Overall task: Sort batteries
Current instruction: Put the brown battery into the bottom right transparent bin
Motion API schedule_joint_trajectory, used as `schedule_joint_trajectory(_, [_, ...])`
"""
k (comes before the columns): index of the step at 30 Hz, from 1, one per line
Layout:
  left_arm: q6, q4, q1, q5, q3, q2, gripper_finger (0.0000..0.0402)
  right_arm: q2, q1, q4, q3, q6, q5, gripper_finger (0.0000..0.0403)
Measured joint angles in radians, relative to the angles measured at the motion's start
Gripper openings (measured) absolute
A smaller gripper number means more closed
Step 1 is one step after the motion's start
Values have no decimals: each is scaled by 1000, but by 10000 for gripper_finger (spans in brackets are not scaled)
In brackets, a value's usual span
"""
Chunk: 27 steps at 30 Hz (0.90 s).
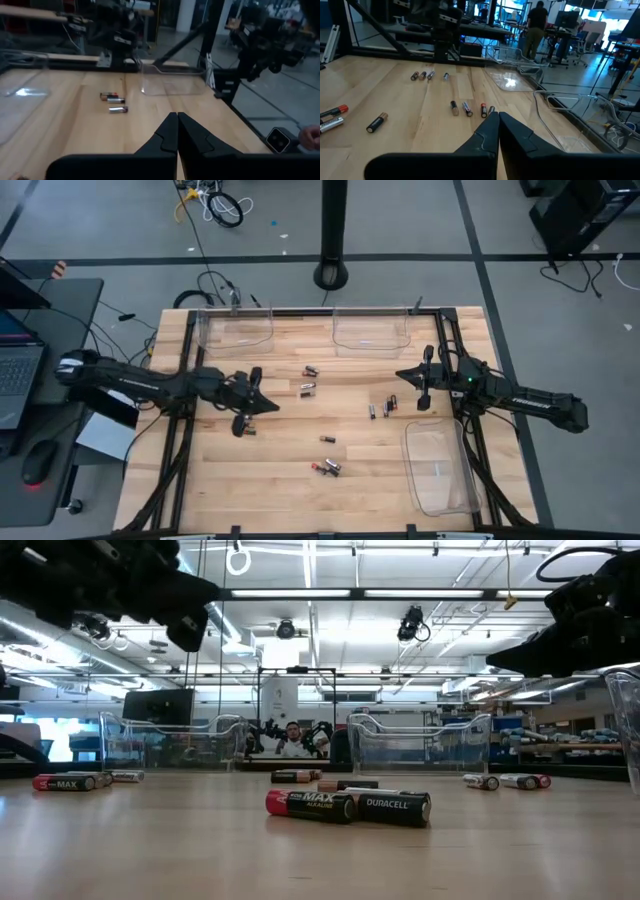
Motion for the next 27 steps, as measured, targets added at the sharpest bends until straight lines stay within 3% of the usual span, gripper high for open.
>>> schedule_joint_trajectory(14, [-4, -5, -103, -94, 264, 445, 26, 0, 0, 0, 0, 0, 0, 22])
schedule_joint_trajectory(19, [21, -99, -102, -77, 361, 610, 58, 0, 0, 0, 0, 0, 0, 22])
schedule_joint_trajectory(27, [63, -119, -103, -28, 494, 830, 133, 0, 0, 0, 0, 0, 0, 22])
